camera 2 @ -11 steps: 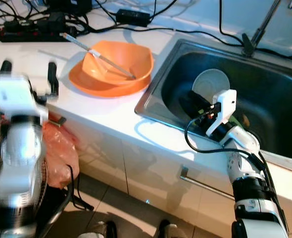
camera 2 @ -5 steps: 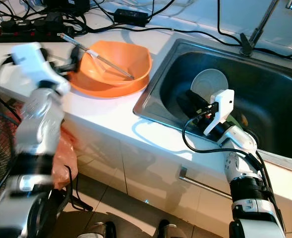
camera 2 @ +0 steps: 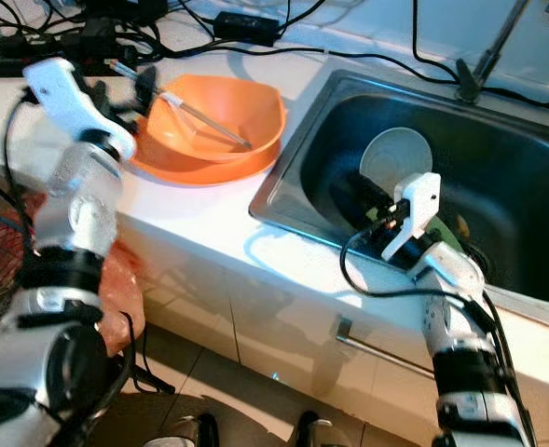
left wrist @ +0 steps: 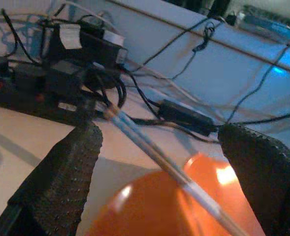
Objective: Kitchen organization
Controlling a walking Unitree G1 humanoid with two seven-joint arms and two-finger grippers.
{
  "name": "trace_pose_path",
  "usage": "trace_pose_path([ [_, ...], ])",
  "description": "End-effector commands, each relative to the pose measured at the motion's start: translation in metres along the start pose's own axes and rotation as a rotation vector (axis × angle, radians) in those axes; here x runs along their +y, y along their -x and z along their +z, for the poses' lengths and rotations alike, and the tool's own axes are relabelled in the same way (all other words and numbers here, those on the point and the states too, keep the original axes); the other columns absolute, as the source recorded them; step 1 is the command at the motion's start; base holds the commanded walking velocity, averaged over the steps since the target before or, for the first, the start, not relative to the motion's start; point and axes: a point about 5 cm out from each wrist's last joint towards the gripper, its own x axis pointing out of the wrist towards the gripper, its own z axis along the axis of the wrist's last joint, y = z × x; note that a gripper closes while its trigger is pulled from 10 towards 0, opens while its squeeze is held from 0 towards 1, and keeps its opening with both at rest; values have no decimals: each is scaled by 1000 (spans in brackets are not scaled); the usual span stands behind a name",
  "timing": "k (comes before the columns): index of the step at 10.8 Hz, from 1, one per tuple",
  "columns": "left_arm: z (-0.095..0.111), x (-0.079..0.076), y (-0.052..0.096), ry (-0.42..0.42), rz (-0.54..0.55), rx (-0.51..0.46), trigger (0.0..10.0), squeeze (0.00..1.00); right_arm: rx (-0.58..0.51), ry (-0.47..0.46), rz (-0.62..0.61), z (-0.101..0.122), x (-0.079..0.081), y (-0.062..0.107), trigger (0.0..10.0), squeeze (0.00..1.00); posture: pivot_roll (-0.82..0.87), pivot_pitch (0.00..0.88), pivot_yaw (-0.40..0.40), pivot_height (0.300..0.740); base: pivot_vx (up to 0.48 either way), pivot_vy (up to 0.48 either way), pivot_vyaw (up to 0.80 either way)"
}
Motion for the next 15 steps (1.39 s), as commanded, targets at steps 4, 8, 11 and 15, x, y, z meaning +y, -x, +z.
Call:
trace_pose_path([
  [4,20,7,-9,14,25,-65,10000,0,42,-1,-5,9,0,6,10000,0,0,208,-15,740,0,0,0],
  [8,20,0,-10,72,6,-74,10000,0,25,79,-2,44,-12,3,10000,0,-23,229,-44,740,0,0,0],
  [11,20,0,-11,93,-20,-75,10000,0,25,93,0,52,-13,3,10000,0,-33,232,-51,740,0,0,0],
  [15,30,-8,-25,139,-64,-75,10000,0,31,98,9,58,-10,6,10000,0,-54,240,-56,740,0,0,0],
])
